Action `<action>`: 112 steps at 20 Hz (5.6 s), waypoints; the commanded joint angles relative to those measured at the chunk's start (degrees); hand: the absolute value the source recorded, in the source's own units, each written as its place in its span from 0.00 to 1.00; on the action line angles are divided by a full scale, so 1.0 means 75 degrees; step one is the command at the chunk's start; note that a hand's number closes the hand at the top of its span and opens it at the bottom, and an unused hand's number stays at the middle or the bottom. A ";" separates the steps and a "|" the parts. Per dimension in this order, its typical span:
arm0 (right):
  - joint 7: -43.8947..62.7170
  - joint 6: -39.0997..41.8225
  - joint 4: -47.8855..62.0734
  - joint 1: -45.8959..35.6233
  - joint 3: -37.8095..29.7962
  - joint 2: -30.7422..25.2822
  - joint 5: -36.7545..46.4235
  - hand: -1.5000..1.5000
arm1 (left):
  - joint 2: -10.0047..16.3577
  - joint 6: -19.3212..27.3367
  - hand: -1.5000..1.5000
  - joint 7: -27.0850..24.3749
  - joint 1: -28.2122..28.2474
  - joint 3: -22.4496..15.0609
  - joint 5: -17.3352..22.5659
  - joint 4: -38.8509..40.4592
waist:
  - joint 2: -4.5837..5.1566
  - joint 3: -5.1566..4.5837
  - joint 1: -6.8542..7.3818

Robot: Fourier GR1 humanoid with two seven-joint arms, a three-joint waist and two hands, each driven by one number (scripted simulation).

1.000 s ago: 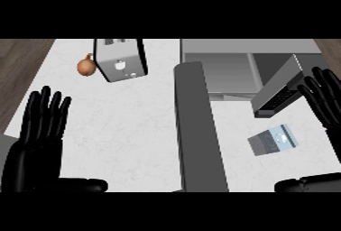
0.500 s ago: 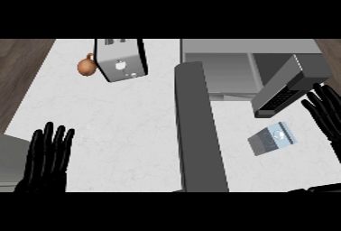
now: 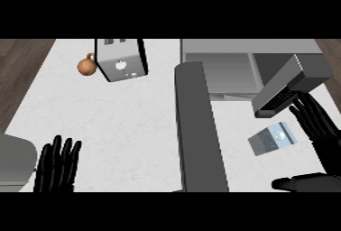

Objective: Pick up the milk, place it into the microwave and close the microwave

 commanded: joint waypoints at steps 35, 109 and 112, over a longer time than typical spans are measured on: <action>-0.6134 -0.0491 0.7935 -0.1848 -0.1024 -0.0703 0.2151 0.00 | 0.0510 -0.0366 0.00 -0.1489 0.1414 -0.0144 0.0415 0.0034 | 0.0007 0.0002 0.0023; -0.5816 -0.1258 0.3573 -0.0195 0.0659 0.1539 0.0168 1.00 | 0.1035 -0.0788 0.00 -0.2537 0.2694 -0.0470 0.0792 -0.0002 | -0.0023 -0.0005 -0.0027; -0.5336 -0.2413 0.3598 -0.1013 0.0962 0.1543 0.0278 1.00 | 0.1090 -0.0768 0.00 -0.2255 0.2286 -0.0183 0.0968 0.0124 | -0.0008 -0.0004 -0.0003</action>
